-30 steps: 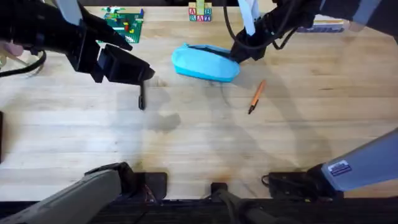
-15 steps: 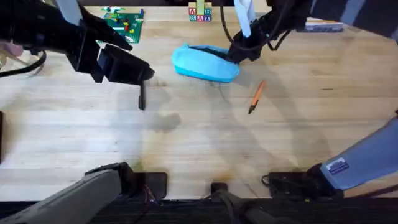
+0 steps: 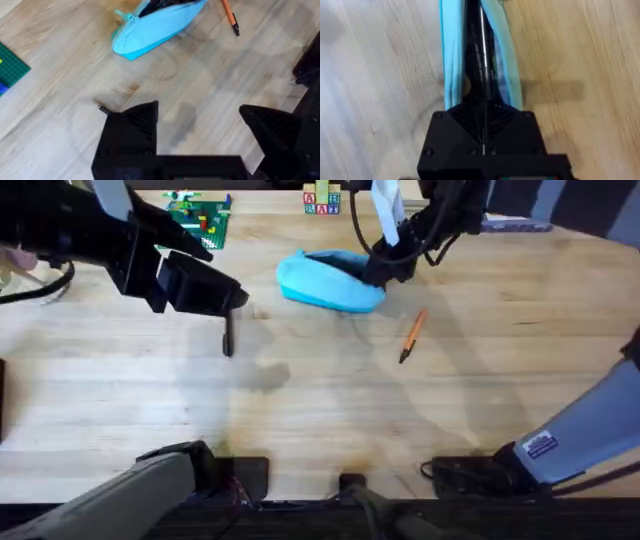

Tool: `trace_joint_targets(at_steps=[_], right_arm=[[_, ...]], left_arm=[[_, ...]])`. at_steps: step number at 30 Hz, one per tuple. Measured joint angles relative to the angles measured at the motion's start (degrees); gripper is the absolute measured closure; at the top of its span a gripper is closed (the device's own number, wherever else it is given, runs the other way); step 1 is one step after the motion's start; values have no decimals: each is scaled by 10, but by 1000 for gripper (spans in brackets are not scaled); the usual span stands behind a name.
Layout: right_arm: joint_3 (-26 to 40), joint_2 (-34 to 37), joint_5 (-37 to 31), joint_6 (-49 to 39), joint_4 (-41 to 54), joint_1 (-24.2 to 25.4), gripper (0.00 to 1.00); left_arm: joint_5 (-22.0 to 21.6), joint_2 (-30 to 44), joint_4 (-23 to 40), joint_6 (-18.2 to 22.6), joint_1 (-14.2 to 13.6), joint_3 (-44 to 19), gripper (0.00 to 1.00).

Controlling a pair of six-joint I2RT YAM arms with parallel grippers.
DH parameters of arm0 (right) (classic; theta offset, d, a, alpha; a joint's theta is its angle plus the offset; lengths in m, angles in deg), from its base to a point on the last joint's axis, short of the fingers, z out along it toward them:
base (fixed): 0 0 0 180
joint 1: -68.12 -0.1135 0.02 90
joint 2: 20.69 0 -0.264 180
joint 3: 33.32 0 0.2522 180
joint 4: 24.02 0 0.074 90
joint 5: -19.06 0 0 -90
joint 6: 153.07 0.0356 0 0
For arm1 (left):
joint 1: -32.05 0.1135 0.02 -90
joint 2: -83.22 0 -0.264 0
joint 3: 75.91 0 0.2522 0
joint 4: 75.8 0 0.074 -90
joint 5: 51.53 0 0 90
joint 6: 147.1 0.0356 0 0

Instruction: Unzip the bag, pick up the pens from the table one at a time and place them inside, then zip the bag closed.

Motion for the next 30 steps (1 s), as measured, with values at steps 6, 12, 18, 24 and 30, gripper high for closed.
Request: trace_joint_targets(at_steps=[6, 12, 18, 24, 30], right_arm=[[0, 4, 1, 0, 0, 0, 973], [0, 4, 1, 0, 0, 0, 973], [0, 4, 1, 0, 0, 0, 148], [0, 4, 1, -2, 0, 0, 8], [0, 4, 1, -2, 0, 0, 5]], left_arm=[[0, 0, 0, 0, 0, 0, 7], [0, 0, 0, 0, 0, 0, 7], [0, 0, 0, 0, 0, 0, 7], [0, 0, 0, 0, 0, 0, 7], [0, 0, 0, 0, 0, 0, 7]])
